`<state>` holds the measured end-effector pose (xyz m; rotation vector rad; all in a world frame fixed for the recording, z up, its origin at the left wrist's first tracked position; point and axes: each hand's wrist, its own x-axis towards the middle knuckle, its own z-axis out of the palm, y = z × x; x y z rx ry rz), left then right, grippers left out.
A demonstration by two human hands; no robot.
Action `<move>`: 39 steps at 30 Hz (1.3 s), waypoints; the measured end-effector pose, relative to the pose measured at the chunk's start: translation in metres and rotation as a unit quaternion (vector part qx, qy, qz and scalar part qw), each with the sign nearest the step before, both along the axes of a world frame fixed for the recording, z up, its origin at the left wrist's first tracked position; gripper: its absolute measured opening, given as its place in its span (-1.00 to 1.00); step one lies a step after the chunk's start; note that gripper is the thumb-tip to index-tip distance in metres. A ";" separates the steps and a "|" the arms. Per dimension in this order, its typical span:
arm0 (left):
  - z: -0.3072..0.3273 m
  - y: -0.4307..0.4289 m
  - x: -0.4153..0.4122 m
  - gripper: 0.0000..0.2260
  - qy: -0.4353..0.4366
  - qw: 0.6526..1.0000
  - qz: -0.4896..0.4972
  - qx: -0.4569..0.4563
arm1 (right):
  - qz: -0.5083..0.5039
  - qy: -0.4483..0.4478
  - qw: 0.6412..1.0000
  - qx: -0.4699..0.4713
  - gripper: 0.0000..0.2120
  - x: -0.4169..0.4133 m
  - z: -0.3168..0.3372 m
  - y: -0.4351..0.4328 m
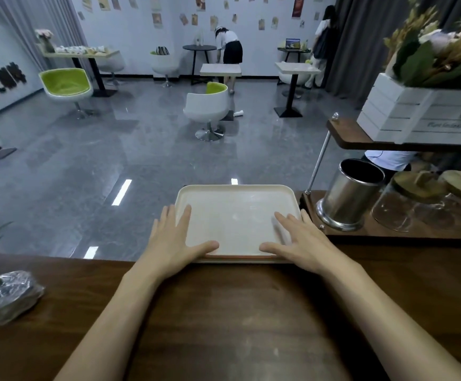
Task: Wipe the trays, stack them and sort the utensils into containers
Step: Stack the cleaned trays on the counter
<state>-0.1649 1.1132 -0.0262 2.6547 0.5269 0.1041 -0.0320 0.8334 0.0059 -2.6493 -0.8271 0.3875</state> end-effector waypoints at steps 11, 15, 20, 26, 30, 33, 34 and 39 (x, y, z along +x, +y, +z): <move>0.006 -0.052 0.032 -0.44 0.036 0.997 -0.072 0.019 | 0.079 -0.051 0.995 -0.036 -0.36 -0.005 -0.017 0.039; 0.012 -0.055 0.033 -0.45 0.042 0.997 -0.064 -0.001 | 0.082 -0.056 0.995 -0.015 -0.40 -0.003 -0.017 0.037; 0.013 -0.068 0.030 -0.54 0.012 0.999 -0.029 0.039 | 0.061 -0.057 0.991 0.106 -0.39 -0.021 -0.013 0.013; 0.012 -0.149 0.013 -0.64 -0.169 0.983 -0.068 -0.013 | -0.015 -0.048 0.976 0.211 -0.38 -0.047 -0.016 -0.069; 0.009 -0.213 0.012 -0.65 -0.182 0.974 -0.117 -0.068 | -0.061 -0.057 0.969 0.231 -0.40 -0.059 -0.015 -0.136; 0.008 -0.262 0.015 -0.64 -0.169 0.972 -0.139 -0.082 | -0.099 -0.058 0.970 0.215 -0.39 -0.064 -0.019 -0.192; 0.007 -0.280 0.016 -0.62 -0.164 0.972 -0.146 -0.086 | -0.111 -0.057 0.969 0.213 -0.38 -0.065 -0.021 -0.211; 0.006 -0.382 0.017 -0.56 -0.154 0.968 -0.171 -0.098 | -0.140 -0.053 0.968 0.203 -0.37 -0.071 -0.023 -0.310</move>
